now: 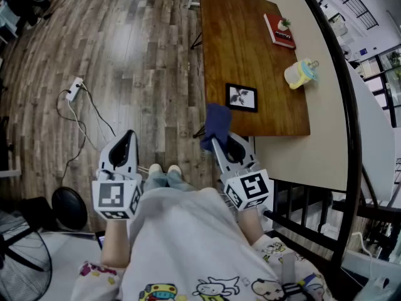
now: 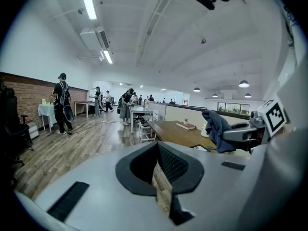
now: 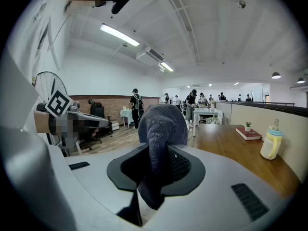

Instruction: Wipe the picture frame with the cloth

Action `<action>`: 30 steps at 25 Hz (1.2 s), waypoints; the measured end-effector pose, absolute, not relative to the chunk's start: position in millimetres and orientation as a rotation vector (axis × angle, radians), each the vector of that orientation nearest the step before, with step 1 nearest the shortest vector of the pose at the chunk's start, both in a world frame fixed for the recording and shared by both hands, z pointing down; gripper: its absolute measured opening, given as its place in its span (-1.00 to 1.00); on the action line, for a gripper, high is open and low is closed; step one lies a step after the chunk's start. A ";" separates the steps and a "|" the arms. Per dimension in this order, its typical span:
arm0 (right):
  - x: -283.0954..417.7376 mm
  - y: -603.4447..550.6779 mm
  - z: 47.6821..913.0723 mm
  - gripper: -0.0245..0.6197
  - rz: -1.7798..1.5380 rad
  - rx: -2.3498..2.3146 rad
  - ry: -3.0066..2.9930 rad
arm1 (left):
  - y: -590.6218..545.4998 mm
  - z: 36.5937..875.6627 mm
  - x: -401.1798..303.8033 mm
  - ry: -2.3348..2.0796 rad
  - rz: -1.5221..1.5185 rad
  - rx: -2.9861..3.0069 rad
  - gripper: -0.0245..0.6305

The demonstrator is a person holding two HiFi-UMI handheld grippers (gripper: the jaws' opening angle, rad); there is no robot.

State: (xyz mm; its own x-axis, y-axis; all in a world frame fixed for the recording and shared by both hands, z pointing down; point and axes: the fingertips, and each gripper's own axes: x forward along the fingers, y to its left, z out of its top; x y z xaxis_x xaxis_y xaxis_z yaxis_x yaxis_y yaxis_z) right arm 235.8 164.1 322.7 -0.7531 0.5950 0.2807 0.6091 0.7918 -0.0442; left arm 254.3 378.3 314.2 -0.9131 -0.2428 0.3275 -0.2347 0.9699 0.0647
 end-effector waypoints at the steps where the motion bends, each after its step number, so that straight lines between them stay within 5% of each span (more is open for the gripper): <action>1: 235.8 164.5 322.9 -0.71 -0.070 -0.934 -2.705 | 380.0 313.6 254.7 -2.785 -0.035 0.339 -0.91; 15: 248.7 151.0 321.2 -0.71 0.057 -0.939 -2.732 | 382.0 314.8 276.8 -2.821 -0.079 0.273 -0.90; 21: 245.9 162.1 326.0 -0.71 0.073 -0.955 -2.698 | 383.8 318.5 273.8 -2.810 -0.086 0.273 -0.58; 30: 199.5 176.8 330.3 -0.71 0.100 -0.924 -2.714 | 391.6 327.6 223.0 -2.792 -0.089 0.333 -0.43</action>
